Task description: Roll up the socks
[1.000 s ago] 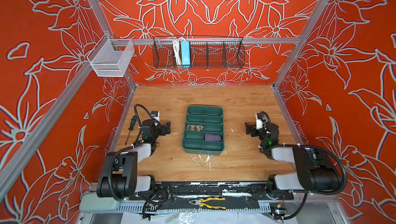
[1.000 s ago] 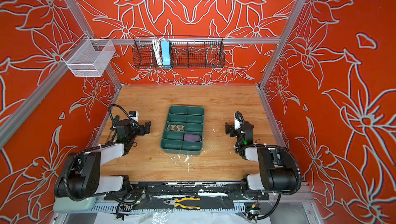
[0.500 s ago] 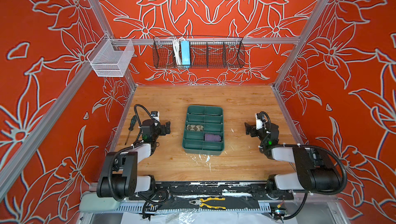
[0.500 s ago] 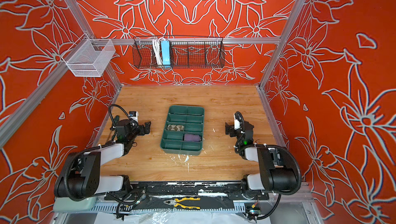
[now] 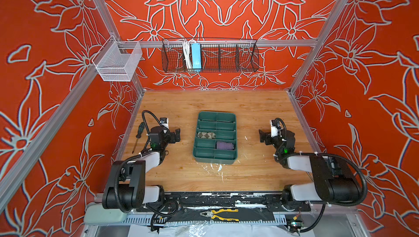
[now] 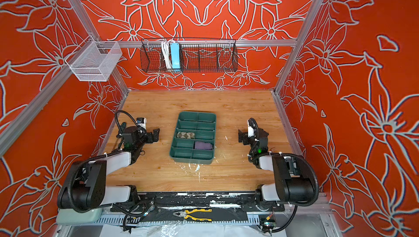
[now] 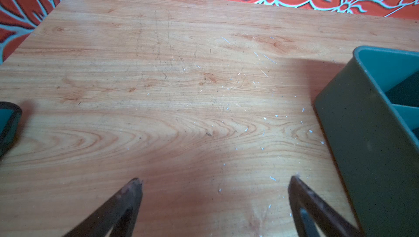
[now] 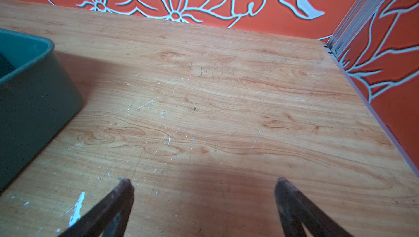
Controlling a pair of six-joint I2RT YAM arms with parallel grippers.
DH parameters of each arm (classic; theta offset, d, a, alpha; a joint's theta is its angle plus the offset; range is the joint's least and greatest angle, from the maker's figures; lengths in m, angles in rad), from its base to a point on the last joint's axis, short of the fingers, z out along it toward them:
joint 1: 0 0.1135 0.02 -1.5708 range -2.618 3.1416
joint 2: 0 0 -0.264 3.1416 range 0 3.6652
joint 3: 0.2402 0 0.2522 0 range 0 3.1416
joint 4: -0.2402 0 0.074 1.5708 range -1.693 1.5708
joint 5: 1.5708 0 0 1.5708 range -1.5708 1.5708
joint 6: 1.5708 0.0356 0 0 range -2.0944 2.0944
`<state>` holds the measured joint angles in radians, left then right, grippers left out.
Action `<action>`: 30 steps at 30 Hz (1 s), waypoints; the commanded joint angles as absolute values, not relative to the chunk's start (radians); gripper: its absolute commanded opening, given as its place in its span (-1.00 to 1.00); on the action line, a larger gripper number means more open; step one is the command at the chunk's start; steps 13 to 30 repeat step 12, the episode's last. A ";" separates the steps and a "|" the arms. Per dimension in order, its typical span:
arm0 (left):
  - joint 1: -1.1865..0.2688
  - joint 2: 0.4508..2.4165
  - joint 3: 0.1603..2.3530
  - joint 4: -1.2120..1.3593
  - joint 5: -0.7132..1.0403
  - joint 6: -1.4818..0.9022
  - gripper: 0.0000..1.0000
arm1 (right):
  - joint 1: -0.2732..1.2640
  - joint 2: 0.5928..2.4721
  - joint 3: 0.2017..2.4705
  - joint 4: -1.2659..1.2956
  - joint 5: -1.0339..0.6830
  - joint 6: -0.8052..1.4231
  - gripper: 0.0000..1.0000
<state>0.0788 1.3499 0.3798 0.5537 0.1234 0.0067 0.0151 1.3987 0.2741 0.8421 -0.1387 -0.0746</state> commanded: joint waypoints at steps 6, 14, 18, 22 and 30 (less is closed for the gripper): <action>0.073 1.362 0.396 0.541 0.103 0.000 0.95 | 0.010 1.399 0.294 0.833 -0.146 -0.073 0.96; 0.073 1.352 0.386 0.550 0.101 0.003 0.95 | 0.011 1.401 0.294 0.833 -0.146 -0.074 0.96; 0.073 1.352 0.386 0.550 0.101 0.003 0.95 | 0.011 1.401 0.294 0.833 -0.146 -0.074 0.96; 0.073 1.352 0.386 0.550 0.101 0.003 0.95 | 0.011 1.401 0.294 0.833 -0.146 -0.074 0.96; 0.073 1.352 0.386 0.550 0.101 0.003 0.95 | 0.011 1.401 0.294 0.833 -0.146 -0.074 0.96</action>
